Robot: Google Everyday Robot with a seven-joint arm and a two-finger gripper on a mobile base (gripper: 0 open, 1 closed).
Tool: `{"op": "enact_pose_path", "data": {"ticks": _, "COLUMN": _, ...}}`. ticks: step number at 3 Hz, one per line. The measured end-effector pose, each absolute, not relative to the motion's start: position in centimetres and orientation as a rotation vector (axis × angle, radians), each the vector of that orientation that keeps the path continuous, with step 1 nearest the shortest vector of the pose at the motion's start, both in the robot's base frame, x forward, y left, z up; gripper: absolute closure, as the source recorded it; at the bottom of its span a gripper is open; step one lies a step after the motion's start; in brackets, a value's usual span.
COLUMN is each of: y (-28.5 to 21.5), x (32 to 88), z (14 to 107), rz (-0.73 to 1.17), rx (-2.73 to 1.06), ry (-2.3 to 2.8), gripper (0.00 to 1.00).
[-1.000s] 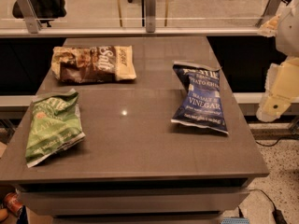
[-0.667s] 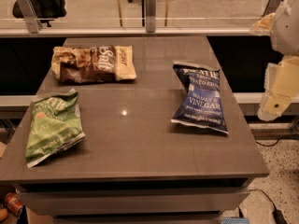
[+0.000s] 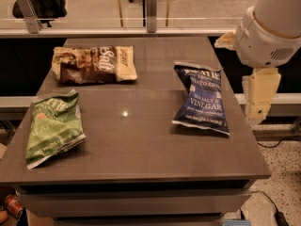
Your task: Move blue chip bag near green jalapeno chip bag
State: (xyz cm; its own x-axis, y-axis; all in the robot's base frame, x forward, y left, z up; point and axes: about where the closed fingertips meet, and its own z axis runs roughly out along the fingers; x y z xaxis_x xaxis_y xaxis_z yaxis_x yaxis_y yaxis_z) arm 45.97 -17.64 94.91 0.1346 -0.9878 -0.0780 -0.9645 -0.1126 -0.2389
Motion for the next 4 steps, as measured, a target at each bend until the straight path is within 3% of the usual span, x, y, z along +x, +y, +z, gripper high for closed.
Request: {"op": "enact_pose_path", "data": {"ticks": 4, "y": -14.6, "x": 49.4, "z": 88.6, "rz": -0.191, "rx": -2.578, "ry": 1.484, "gripper": 0.0}}
